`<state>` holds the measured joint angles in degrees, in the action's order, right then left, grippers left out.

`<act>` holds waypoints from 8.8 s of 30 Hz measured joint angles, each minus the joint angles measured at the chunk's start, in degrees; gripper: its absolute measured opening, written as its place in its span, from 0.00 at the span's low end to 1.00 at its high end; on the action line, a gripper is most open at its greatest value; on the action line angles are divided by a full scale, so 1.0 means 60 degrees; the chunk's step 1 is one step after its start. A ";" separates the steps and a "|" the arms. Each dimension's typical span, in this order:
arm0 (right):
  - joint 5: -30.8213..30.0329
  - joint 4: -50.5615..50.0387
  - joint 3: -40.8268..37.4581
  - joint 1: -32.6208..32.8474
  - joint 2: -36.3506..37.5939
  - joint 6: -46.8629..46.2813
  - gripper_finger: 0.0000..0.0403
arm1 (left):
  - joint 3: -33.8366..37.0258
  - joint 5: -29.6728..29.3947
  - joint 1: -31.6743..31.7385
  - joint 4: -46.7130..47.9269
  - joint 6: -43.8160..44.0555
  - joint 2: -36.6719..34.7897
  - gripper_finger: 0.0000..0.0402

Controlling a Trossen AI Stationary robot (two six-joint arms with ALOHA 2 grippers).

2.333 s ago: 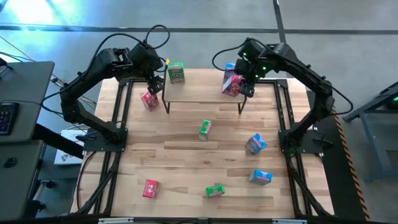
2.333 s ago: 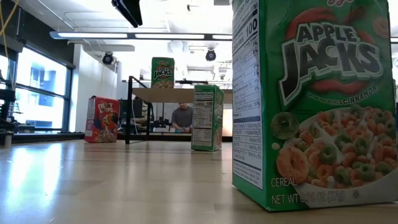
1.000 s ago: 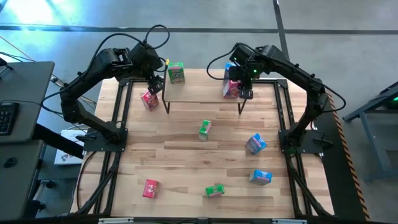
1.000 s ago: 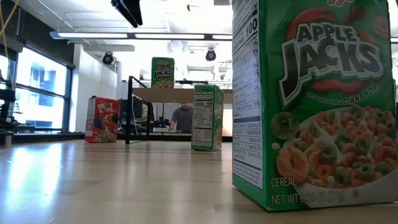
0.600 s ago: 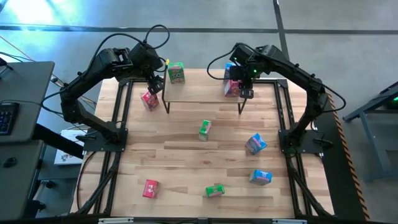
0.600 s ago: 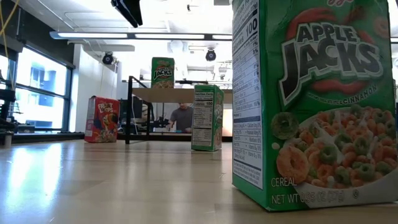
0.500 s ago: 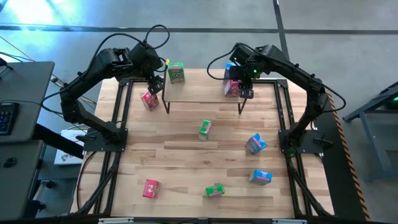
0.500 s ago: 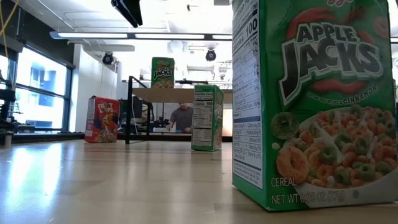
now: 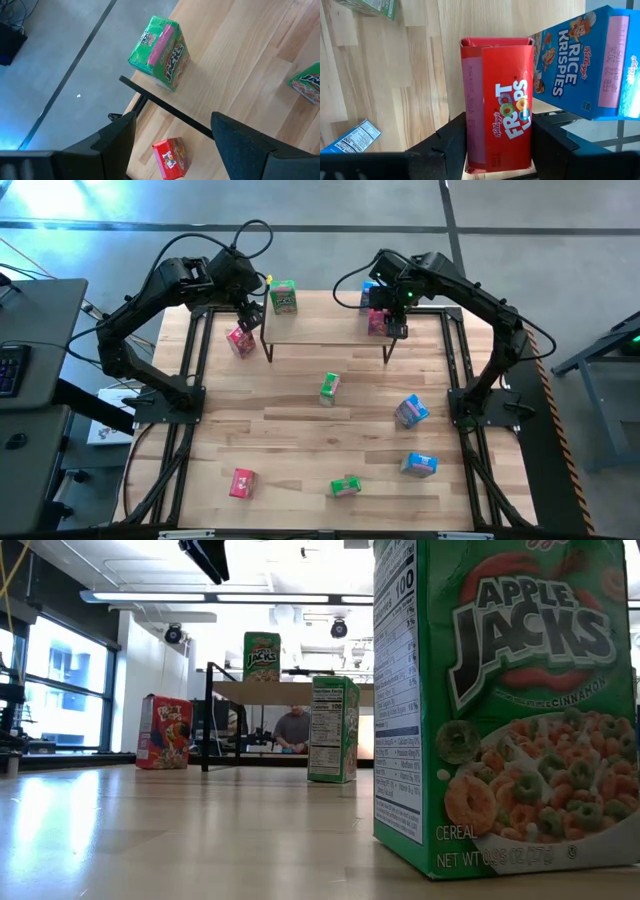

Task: Stack cereal on shelf
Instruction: Put the right red cereal box on the shelf

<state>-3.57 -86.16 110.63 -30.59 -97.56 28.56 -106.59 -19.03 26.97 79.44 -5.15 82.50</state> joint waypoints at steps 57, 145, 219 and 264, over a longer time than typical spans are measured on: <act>0.3105 -0.0157 0.2361 -0.0015 0.2846 -0.2280 0.54 | 0.0002 0.0000 -0.0001 0.0000 0.0000 0.0000 0.62; 0.2903 0.6006 -0.8302 0.0186 1.0765 -0.6437 0.54 | -0.0004 0.4106 -0.1222 -1.0278 -0.2677 0.3953 0.62; 0.2903 0.5998 -0.8291 0.0186 1.0761 -0.6433 0.54 | -0.0004 0.6801 -0.0162 -1.1100 -0.2870 0.5653 0.68; 0.2903 0.5995 -0.8291 0.0186 1.0761 -0.6433 0.54 | 0.0000 0.7366 -0.0122 -1.1570 -0.2976 0.6122 0.47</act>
<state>13.85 -50.19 60.88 -29.47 -32.99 -10.04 -106.59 25.17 26.24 10.02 -23.00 119.23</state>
